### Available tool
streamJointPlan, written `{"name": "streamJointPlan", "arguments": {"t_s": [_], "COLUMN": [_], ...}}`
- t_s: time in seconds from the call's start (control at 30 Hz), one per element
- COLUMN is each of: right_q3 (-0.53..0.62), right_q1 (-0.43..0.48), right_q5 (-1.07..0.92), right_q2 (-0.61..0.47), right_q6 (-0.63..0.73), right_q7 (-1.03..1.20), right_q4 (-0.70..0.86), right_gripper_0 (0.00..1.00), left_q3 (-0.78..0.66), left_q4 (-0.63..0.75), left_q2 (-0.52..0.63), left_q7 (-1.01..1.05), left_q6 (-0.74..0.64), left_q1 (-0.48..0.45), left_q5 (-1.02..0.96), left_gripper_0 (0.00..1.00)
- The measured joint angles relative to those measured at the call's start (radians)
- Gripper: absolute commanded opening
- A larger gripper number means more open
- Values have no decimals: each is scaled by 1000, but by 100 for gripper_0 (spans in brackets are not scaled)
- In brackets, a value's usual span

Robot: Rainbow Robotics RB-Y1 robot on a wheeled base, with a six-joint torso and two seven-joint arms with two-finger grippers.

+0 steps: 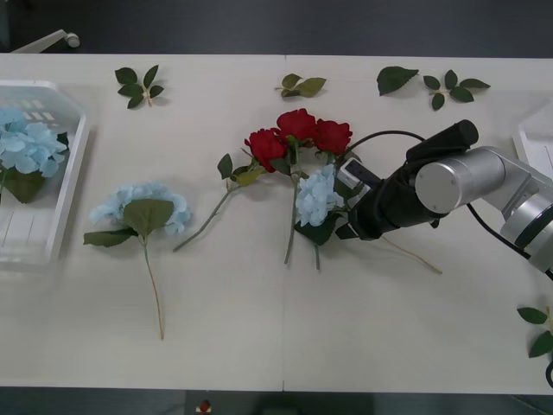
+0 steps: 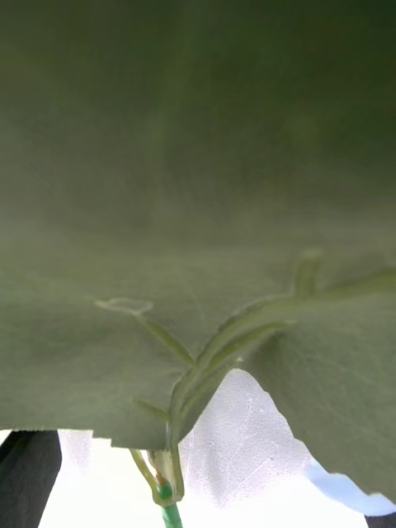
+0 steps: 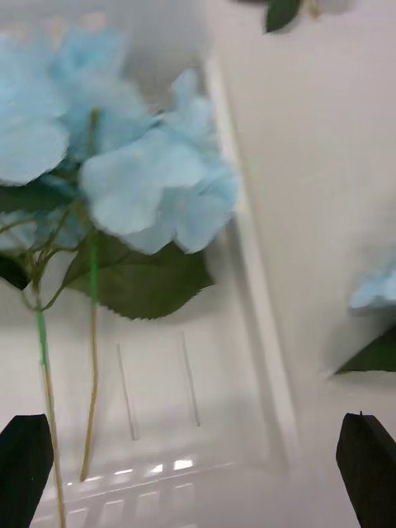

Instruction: Put the red flowers into the right box and the blue flowers into the left box

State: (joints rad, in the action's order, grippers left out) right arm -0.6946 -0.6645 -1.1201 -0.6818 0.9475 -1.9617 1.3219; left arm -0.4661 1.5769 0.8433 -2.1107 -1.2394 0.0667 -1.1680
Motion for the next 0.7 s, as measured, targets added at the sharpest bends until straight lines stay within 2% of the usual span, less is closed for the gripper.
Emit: {"name": "streamJointPlan", "arguments": {"t_s": [0.13,0.33,0.57,0.7], "right_q3": [0,0,0,0], "right_q1": [0,0,0,0], "right_q5": [-7,-7,-41,-106], "right_q2": [0,0,-5,-40], "right_q6": [1,1,1,1], "right_q7": [0,1,1,1], "right_q4": [0,0,0,16], "right_gripper_0": [0,0,0,0], "left_q3": [48,285,474,543], "left_q4": [78,127,175,241], "left_q2": [0,0,-1,-2], "left_q7": [17,352,354,480], "left_q6": [-32,45,136,181], "left_q1": [0,1,1,1], "left_q5": [-115,-139,-32,94], "left_gripper_0": [100,100,100,100]}}
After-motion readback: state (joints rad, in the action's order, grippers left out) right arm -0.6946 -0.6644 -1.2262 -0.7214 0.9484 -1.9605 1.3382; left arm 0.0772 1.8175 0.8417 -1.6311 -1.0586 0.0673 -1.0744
